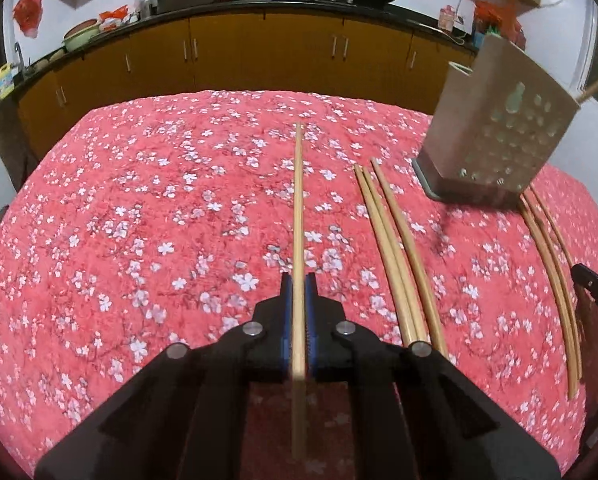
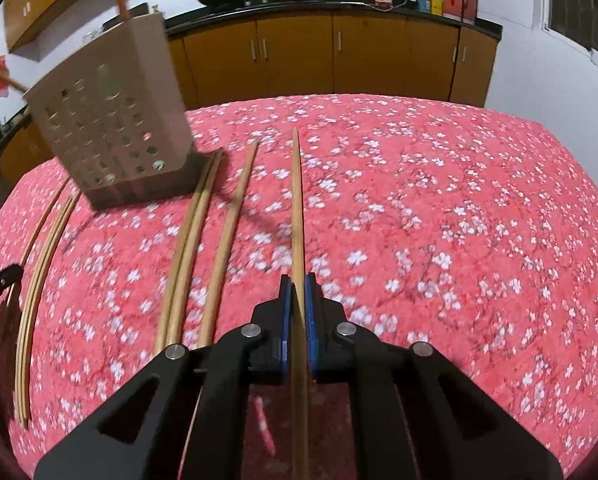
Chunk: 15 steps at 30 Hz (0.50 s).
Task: Organize utensils
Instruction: 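Close the left tool on a chopstick while the right tool grasps another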
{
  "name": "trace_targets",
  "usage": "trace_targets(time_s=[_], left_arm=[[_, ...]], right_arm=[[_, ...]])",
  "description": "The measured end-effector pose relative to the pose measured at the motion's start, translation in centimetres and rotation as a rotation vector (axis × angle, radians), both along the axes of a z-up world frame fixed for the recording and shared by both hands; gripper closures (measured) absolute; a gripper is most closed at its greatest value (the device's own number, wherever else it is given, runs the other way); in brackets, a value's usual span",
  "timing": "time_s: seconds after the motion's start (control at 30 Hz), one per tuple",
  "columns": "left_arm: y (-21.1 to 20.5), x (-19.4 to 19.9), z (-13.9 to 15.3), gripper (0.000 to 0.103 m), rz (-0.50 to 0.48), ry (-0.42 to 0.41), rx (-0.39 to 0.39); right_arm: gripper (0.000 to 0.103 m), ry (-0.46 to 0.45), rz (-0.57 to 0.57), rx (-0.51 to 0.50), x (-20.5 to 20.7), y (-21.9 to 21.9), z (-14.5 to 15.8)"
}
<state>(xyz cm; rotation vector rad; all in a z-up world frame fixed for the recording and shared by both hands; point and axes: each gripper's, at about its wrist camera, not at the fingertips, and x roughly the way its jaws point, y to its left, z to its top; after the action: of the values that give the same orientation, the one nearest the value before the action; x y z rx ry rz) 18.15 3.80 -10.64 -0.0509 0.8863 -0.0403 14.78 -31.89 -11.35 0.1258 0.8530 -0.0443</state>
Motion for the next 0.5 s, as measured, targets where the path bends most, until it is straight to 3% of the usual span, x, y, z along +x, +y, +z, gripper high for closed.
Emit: trace_targets(time_s=[0.5], left_arm=[[0.61, -0.39, 0.06, 0.094, 0.002, -0.001, -0.034]], right_arm=[[0.095, -0.003, -0.003, 0.030, 0.09, -0.51, -0.26]])
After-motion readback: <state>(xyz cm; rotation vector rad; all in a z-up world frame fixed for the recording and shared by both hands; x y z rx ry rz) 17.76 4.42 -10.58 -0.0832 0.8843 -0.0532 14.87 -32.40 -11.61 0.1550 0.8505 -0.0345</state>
